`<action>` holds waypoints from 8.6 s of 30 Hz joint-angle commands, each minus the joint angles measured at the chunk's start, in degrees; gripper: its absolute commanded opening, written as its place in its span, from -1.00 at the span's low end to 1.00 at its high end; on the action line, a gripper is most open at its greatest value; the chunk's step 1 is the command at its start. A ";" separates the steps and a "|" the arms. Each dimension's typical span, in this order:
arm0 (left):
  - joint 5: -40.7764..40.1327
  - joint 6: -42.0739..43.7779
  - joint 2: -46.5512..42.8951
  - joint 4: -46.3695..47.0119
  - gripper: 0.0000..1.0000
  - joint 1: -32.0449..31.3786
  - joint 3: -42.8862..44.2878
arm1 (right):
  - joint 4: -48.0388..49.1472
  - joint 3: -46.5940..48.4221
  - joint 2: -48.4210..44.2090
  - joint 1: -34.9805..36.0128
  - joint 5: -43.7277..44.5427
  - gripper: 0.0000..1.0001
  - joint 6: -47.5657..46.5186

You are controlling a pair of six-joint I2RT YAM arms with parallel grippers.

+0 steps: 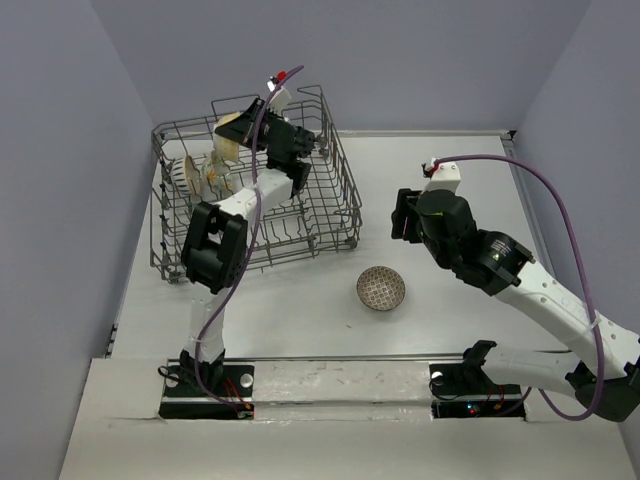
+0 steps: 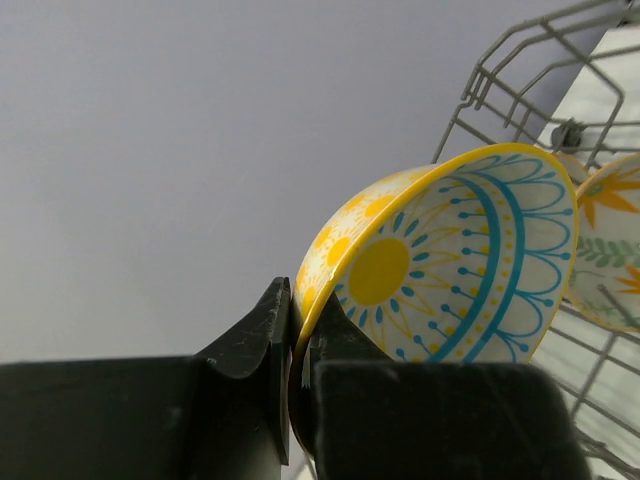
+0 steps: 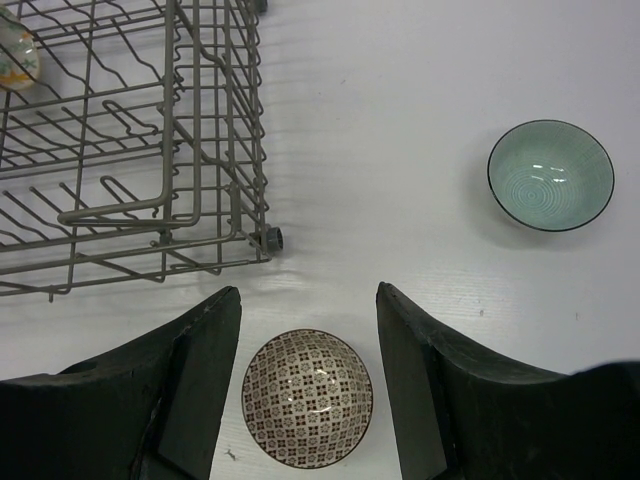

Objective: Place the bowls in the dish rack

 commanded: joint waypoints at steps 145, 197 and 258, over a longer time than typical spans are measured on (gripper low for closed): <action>13.89 -92.74 13.69 -97.66 0.17 3.91 26.57 | 1.00 0.09 -0.35 0.04 -1.36 0.25 -2.87; 67.68 -119.55 -64.43 -97.66 0.61 -5.67 -18.07 | -3.12 -10.18 3.17 -13.93 -13.74 0.37 8.37; 69.62 -125.96 -78.51 -94.59 0.66 -5.76 -31.35 | -6.91 2.54 -2.02 -13.93 -24.13 -0.98 14.97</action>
